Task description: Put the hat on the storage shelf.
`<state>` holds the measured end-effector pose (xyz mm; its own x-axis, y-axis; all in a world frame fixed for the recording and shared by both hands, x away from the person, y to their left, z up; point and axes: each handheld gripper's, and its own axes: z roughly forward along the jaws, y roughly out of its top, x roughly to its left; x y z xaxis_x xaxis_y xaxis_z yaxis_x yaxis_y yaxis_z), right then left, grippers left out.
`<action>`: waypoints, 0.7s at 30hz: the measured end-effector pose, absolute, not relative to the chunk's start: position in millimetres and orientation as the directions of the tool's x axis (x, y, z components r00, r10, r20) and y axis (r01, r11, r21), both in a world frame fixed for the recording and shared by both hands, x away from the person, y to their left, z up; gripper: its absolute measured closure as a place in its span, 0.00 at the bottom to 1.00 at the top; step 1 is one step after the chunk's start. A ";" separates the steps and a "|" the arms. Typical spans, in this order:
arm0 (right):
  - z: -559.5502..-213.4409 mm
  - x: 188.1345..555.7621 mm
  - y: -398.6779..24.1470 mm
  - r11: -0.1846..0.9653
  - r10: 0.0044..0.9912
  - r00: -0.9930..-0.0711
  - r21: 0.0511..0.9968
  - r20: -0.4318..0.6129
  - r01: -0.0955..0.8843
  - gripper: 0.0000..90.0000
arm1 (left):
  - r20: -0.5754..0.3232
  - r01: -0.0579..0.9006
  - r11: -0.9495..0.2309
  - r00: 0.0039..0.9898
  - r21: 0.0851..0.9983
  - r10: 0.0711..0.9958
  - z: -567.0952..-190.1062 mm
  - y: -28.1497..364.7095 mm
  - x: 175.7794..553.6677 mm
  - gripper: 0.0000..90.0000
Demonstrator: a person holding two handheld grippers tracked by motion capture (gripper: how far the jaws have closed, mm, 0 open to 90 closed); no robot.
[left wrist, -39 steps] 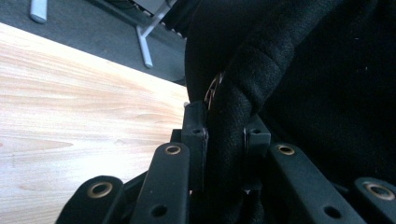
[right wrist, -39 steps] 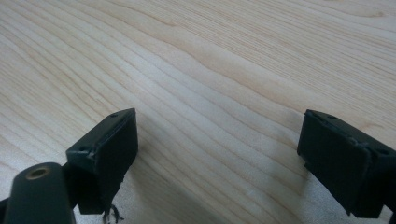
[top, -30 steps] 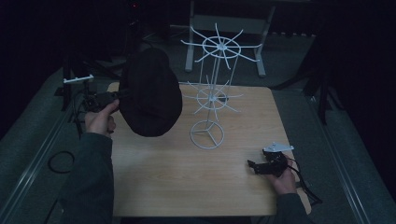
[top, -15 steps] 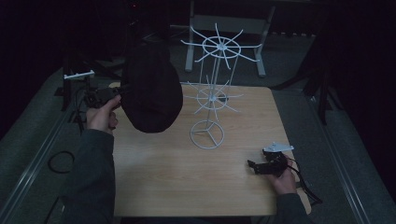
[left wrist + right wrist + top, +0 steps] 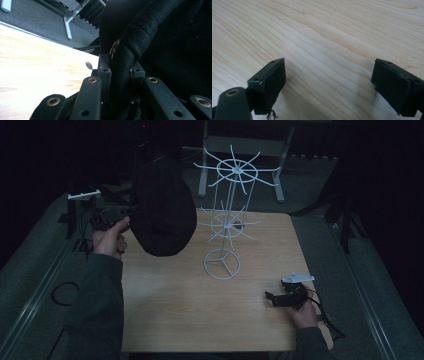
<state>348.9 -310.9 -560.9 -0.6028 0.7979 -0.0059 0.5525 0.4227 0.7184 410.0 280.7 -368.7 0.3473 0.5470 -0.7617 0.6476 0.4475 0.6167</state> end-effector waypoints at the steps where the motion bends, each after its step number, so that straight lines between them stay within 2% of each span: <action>1: -560.9 348.9 -310.8 0.421 0.799 -0.602 0.719 -0.005 0.553 0.13 | -0.763 0.647 0.449 0.348 0.616 0.545 -368.4 280.7 410.6 0.86; 21: -560.9 349.0 -311.0 0.423 0.797 -0.603 0.719 -0.007 0.552 0.13 | -0.811 0.663 0.487 0.352 0.568 0.467 -365.9 277.4 421.3 0.86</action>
